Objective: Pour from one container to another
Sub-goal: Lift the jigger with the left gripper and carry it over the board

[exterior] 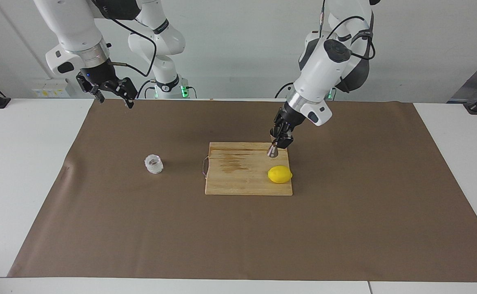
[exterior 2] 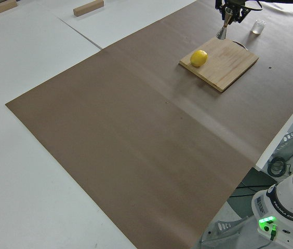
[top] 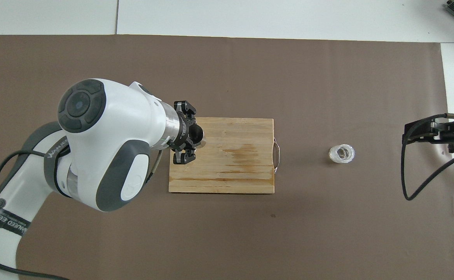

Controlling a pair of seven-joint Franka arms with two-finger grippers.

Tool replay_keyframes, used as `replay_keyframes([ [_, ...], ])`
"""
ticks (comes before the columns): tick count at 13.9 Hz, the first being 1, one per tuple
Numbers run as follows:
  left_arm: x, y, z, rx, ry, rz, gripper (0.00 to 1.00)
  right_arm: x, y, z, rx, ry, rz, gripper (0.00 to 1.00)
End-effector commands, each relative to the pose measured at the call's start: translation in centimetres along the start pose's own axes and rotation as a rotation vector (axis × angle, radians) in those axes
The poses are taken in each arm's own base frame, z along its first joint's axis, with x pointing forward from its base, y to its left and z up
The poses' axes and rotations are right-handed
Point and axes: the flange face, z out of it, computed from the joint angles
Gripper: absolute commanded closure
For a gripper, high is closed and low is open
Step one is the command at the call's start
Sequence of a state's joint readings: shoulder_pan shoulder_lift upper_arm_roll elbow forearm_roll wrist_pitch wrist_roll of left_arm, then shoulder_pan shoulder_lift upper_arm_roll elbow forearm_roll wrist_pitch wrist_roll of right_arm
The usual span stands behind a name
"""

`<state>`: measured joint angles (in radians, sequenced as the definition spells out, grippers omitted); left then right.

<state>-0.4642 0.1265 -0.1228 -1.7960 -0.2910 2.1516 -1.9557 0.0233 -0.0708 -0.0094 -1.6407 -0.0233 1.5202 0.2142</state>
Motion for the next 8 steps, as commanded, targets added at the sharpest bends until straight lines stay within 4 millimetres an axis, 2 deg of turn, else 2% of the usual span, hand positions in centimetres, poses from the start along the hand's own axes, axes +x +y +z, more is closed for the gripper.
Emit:
replay_keyframes([
  [1,-1.9,0.8,1.5,-0.038,-0.034,-0.048,1.00,-0.2,0.2,0.1,0.015,0.003,0.014,0.00],
  [4,-5.0,0.9,5.8,-0.013,-0.031,-0.073,1.00,-0.2,0.1,0.1,0.015,0.004,0.014,0.00],
  [6,-5.9,0.3,7.0,-0.031,-0.044,-0.065,1.00,-0.2,0.1,0.1,0.015,0.004,0.014,0.00],
  [7,-5.9,-0.4,8.4,-0.014,-0.032,-0.061,1.00,-0.2,0.2,0.1,0.015,0.003,0.014,0.00],
  [8,-5.8,-0.7,8.9,-0.006,-0.026,-0.060,1.00,-0.2,0.2,0.1,0.015,0.003,0.015,0.00],
])
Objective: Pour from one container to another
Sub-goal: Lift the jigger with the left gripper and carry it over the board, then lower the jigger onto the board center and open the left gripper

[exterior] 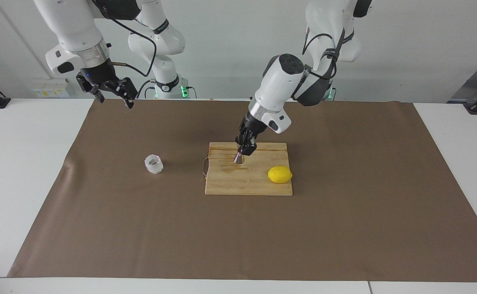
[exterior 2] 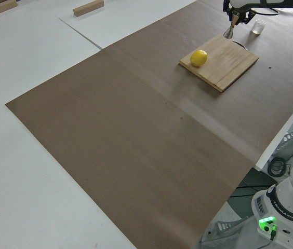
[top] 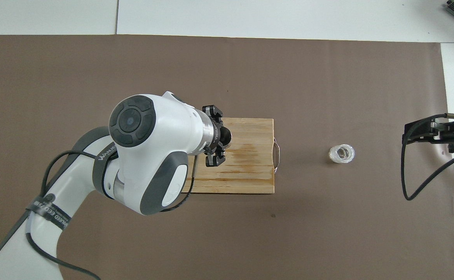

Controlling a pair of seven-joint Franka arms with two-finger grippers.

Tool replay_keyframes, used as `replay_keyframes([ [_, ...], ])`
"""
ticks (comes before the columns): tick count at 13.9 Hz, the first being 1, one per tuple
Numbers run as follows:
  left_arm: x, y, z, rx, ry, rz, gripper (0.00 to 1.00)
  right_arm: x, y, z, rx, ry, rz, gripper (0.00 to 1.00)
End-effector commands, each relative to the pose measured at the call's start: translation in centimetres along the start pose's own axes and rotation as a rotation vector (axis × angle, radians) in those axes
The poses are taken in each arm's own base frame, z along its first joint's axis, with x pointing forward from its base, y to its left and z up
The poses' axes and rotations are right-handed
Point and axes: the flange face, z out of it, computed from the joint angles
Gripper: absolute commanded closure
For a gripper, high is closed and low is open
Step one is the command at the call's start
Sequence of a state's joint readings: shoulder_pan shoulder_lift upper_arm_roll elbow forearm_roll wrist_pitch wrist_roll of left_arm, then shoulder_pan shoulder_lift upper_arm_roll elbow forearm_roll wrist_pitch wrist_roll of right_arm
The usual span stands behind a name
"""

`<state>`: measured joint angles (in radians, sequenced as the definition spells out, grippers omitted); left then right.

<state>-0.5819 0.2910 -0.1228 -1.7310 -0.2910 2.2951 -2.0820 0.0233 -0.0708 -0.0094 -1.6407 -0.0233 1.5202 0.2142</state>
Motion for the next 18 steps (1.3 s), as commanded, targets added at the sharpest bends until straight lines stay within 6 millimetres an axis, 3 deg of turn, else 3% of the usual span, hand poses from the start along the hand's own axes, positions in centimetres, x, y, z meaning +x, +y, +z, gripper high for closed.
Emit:
replay_keyframes([
  [1,-0.3,-0.3,1.3,0.002,0.008,-0.011,1.00,-0.2,0.1,0.1,0.015,0.004,0.014,0.00],
  [5,-0.4,-2.0,4.6,0.026,0.027,-0.003,1.00,-0.2,0.1,0.1,0.015,0.004,0.014,0.00],
  [9,0.3,-3.1,6.1,0.042,0.044,-0.002,1.00,-0.2,0.1,0.1,0.015,0.004,0.012,0.00],
  [18,0.7,-2.6,6.8,0.024,0.041,-0.008,1.00,-0.2,0.2,0.1,0.015,0.003,0.015,0.00],
])
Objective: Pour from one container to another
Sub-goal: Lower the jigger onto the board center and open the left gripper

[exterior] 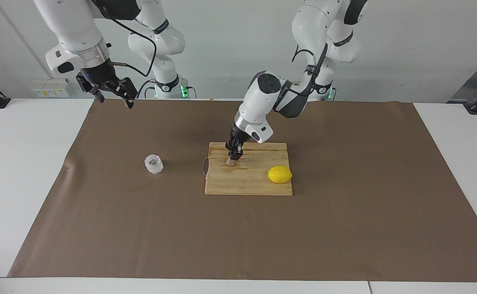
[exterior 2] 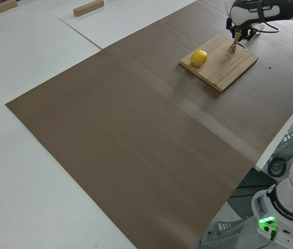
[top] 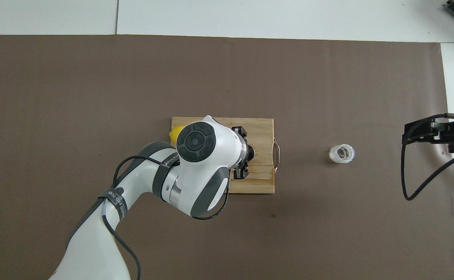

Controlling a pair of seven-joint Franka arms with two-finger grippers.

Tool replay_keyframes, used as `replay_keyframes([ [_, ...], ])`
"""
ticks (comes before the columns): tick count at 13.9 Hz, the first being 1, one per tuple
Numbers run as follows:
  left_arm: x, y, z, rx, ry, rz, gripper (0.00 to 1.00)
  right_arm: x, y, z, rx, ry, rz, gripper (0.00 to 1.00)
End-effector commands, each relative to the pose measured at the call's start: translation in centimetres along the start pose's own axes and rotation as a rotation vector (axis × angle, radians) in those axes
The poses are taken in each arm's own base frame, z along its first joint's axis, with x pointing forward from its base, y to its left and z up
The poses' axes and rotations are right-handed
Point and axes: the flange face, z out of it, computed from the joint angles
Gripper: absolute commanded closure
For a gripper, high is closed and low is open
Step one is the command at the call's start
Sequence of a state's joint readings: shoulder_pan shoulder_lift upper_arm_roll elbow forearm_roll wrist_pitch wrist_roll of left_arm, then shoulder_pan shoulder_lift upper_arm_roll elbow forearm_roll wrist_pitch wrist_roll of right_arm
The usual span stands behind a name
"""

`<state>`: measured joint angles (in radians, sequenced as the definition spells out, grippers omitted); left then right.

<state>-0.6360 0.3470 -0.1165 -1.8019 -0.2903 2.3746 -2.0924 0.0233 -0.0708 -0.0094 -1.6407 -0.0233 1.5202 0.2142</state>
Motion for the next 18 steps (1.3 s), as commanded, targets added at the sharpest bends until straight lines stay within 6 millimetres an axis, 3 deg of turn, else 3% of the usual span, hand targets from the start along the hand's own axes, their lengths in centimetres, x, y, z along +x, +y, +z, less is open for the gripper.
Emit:
replay_keyframes([
  [1,0.35,0.05,0.46,-0.017,0.005,-0.014,1.00,-0.17,0.20,0.11,0.015,0.003,0.015,0.00],
  [5,0.49,0.10,0.58,-0.017,0.007,-0.012,1.00,-0.17,0.20,0.11,0.015,0.003,0.015,0.00],
  [10,0.70,0.00,0.86,-0.018,0.009,-0.013,0.79,-0.17,0.20,0.11,0.015,0.003,0.015,0.00],
  [13,1.05,-0.15,1.30,-0.023,0.010,-0.015,0.72,-0.19,0.12,0.11,0.015,0.004,0.014,0.00],
  [14,1.01,-0.13,1.26,-0.023,0.009,-0.014,0.61,-0.19,0.12,0.11,0.015,0.004,0.014,0.00],
  [15,0.91,-0.18,1.23,-0.022,0.009,-0.013,0.37,-0.19,0.12,0.11,0.015,0.004,0.012,0.00],
  [16,0.88,-0.09,1.10,-0.019,0.010,-0.015,0.00,-0.17,0.20,0.11,0.015,0.003,0.015,0.00],
  [18,0.80,-0.22,1.07,-0.016,0.022,-0.003,0.00,-0.19,0.12,0.11,0.015,0.004,0.012,0.00],
])
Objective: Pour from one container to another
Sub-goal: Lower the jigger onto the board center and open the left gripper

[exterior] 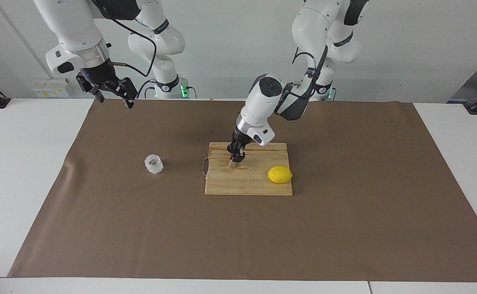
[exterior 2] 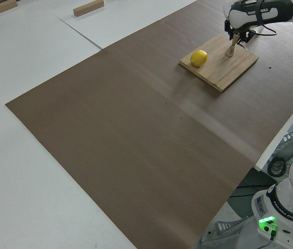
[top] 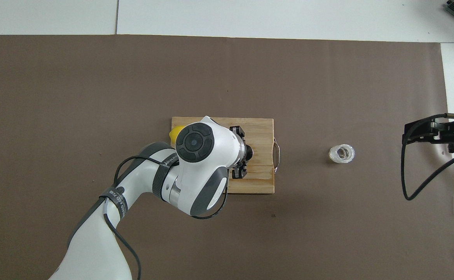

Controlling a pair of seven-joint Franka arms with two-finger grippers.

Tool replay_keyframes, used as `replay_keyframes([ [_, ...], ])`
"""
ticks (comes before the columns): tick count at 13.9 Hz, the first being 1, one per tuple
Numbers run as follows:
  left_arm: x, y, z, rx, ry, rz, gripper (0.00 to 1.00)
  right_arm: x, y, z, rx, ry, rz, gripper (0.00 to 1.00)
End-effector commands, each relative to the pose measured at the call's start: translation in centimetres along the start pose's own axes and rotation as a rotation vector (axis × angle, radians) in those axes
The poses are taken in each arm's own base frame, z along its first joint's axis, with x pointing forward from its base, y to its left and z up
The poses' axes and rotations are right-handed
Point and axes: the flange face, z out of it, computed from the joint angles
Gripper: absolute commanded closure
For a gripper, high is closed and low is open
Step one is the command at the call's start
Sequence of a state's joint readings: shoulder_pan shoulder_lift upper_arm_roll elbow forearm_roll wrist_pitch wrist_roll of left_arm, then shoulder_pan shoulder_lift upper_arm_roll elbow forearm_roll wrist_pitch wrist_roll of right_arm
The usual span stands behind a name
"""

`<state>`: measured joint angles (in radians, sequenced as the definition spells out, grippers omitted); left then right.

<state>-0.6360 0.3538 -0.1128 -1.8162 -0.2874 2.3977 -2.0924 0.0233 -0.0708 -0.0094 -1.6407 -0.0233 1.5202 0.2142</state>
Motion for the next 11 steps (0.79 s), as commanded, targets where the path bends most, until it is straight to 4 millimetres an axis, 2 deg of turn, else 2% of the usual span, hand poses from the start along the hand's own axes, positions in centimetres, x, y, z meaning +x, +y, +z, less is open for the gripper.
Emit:
replay_keyframes([
  [1,0.2,-0.2,0.2,-0.011,0.025,0.010,0.00,-0.2,0.2,0.1,0.015,0.003,0.015,0.00],
  [7,0.0,0.9,-2.2,-0.009,0.040,0.019,0.00,-0.2,0.1,0.1,0.015,0.004,0.014,0.00],
  [11,0.8,1.7,-6.7,-0.035,0.087,0.054,0.00,-0.2,0.1,0.1,0.015,0.004,0.012,0.00],
])
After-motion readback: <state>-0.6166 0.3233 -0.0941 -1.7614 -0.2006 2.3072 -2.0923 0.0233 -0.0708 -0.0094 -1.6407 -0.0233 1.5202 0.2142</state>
